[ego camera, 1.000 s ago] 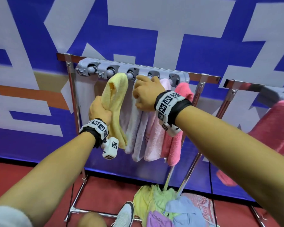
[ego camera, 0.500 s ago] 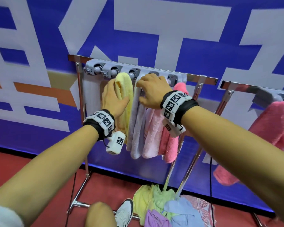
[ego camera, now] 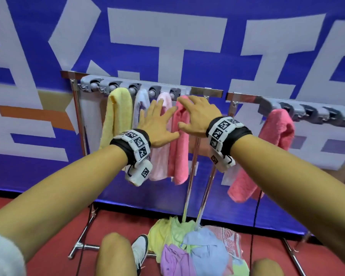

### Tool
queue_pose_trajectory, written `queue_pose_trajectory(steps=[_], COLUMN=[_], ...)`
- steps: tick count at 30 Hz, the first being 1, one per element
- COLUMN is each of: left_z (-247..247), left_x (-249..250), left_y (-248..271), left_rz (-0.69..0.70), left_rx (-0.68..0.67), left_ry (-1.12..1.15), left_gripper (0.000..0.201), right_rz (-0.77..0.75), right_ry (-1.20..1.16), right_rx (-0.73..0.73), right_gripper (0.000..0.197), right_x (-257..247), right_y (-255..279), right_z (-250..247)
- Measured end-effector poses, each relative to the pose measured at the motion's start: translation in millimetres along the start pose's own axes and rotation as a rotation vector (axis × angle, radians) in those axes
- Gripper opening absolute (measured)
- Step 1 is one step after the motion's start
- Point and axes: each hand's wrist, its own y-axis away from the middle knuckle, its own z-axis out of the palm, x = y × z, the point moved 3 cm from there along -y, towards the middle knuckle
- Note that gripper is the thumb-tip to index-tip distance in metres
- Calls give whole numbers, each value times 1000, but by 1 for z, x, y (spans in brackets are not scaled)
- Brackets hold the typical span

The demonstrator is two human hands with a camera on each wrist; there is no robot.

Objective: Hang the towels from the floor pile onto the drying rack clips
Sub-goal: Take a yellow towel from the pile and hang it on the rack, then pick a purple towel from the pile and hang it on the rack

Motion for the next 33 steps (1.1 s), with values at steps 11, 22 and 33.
queue_pose_trajectory(steps=[11, 22, 33], left_z=[104, 246, 353], left_x=[88, 111, 85], left_y=[31, 61, 87], left_rz=[99, 53, -175], left_rx=[-218, -476, -587], left_ry=[-60, 53, 214], left_gripper=[89, 87, 88], right_rz=[169, 250, 286], right_ry=[10, -104, -166], right_rx=[-230, -474, -673], right_gripper=[87, 87, 84], right_x=[94, 134, 142], right_y=[124, 203, 228], right_z=[67, 194, 300])
